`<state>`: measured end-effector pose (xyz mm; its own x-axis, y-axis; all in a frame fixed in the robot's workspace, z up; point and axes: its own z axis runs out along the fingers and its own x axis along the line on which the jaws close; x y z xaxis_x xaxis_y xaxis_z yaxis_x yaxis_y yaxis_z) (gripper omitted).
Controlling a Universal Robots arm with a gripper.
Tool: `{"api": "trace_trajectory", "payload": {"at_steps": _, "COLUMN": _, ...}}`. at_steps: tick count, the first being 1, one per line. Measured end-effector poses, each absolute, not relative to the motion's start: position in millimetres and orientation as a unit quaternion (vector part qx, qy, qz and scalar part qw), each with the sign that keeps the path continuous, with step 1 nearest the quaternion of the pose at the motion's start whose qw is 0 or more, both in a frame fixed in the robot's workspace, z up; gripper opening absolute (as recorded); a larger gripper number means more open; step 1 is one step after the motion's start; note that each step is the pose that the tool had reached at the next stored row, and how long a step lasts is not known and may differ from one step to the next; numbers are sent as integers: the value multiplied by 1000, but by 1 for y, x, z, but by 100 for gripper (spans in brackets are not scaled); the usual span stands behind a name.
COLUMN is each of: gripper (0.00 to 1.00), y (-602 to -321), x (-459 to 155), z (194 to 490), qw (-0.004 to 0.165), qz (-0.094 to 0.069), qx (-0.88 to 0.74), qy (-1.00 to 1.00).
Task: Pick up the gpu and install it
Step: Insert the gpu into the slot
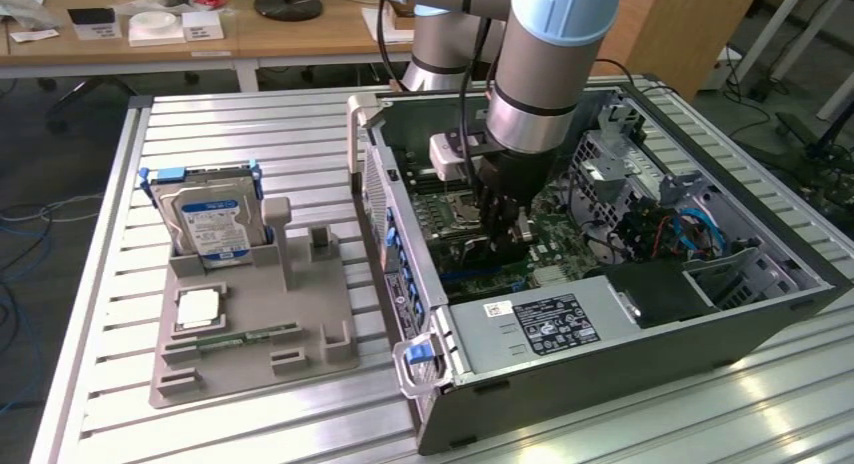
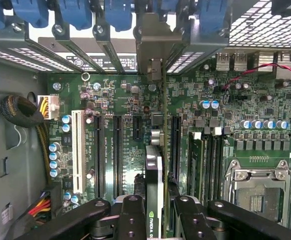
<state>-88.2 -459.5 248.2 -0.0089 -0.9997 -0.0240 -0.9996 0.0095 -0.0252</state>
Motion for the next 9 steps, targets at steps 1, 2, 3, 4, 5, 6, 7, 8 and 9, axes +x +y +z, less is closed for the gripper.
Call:
{"api": "trace_trajectory", "payload": {"at_steps": 1, "gripper": 27, "y": -460, "x": -88, "z": 249, "qw": 17, "qz": 0, "qx": -704, "qy": 710}}
{"api": "trace_trajectory", "payload": {"at_steps": 2, "gripper": 27, "y": -460, "x": -88, "z": 249, "qw": 17, "qz": -1, "qx": -704, "qy": 710}}
{"api": "trace_trajectory", "payload": {"at_steps": 3, "gripper": 27, "y": -460, "x": -88, "z": 249, "qw": 17, "qz": -1, "qx": -704, "qy": 710}}
{"api": "trace_trajectory", "payload": {"at_steps": 4, "gripper": 27, "y": -460, "x": -88, "z": 249, "qw": 17, "qz": -1, "qx": -704, "qy": 710}}
{"api": "trace_trajectory", "payload": {"at_steps": 5, "gripper": 27, "y": -460, "x": -88, "z": 249, "qw": 17, "qz": -1, "qx": -704, "qy": 710}}
{"api": "trace_trajectory", "payload": {"at_steps": 6, "gripper": 27, "y": -460, "x": -88, "z": 250, "qw": 17, "qz": -1, "qx": -704, "qy": 710}}
{"api": "trace_trajectory", "payload": {"at_steps": 7, "gripper": 27, "y": -461, "x": -88, "z": 250, "qw": 17, "qz": -1, "qx": -704, "qy": 710}}
{"api": "trace_trajectory", "payload": {"at_steps": 8, "gripper": 27, "y": -461, "x": -88, "z": 249, "qw": 17, "qz": -1, "qx": -704, "qy": 710}}
{"api": "trace_trajectory", "payload": {"at_steps": 9, "gripper": 27, "y": -461, "x": -88, "z": 249, "qw": 17, "qz": -1, "qx": -704, "qy": 710}}
